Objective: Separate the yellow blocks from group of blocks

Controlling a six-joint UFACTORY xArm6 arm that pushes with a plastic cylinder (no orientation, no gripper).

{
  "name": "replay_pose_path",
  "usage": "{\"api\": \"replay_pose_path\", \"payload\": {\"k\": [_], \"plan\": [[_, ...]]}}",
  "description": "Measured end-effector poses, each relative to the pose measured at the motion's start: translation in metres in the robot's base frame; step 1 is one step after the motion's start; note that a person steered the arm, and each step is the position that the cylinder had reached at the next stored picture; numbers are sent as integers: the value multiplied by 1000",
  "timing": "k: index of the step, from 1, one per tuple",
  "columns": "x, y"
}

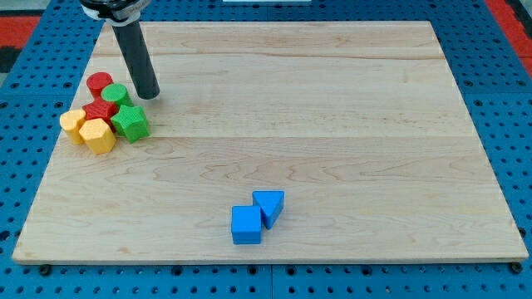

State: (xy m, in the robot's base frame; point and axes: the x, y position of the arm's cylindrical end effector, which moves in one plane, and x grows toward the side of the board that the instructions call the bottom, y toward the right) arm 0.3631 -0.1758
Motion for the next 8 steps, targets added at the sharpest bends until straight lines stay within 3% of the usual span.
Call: {"api": "replay_pose_path", "payload": {"k": [1, 3, 4, 6, 8], "plan": [[0, 13], [-71, 18], [-99, -62], [-99, -121], [-103, -122]]}}
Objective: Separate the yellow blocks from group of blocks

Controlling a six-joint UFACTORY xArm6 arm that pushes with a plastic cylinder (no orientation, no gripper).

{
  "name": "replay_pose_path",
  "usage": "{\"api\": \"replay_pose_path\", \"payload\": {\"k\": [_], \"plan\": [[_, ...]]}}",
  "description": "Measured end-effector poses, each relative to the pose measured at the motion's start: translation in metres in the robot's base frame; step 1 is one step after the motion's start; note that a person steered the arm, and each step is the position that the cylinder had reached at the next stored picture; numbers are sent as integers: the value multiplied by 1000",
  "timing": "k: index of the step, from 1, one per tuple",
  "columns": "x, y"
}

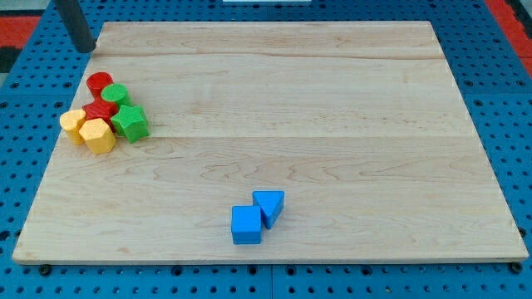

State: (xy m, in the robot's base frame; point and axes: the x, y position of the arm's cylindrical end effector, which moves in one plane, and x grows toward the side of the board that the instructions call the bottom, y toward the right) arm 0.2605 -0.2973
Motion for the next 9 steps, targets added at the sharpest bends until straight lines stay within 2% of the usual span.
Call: {"api": "replay_pose_path", "payload": {"k": [1, 2, 5, 7, 9], "plan": [[3, 0], [41, 0], [87, 4], [147, 4], [184, 11]]}}
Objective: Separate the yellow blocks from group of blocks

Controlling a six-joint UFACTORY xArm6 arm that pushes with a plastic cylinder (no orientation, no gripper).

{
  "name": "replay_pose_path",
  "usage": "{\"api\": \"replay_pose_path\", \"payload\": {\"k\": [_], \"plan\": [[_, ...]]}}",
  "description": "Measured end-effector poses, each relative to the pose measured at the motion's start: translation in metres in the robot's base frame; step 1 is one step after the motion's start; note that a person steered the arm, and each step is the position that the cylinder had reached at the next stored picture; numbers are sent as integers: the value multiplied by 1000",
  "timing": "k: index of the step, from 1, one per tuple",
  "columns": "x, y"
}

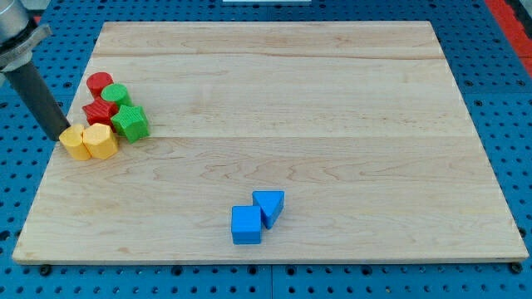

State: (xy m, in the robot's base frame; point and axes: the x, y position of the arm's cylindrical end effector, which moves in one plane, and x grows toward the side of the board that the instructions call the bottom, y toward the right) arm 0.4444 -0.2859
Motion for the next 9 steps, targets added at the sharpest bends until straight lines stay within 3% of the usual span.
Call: {"api": "replay_pose_path", "payload": {"k": [1, 3, 4, 7, 9], "plan": [[0, 9], [-1, 98], [7, 110], [-31, 54], [18, 34]]}}
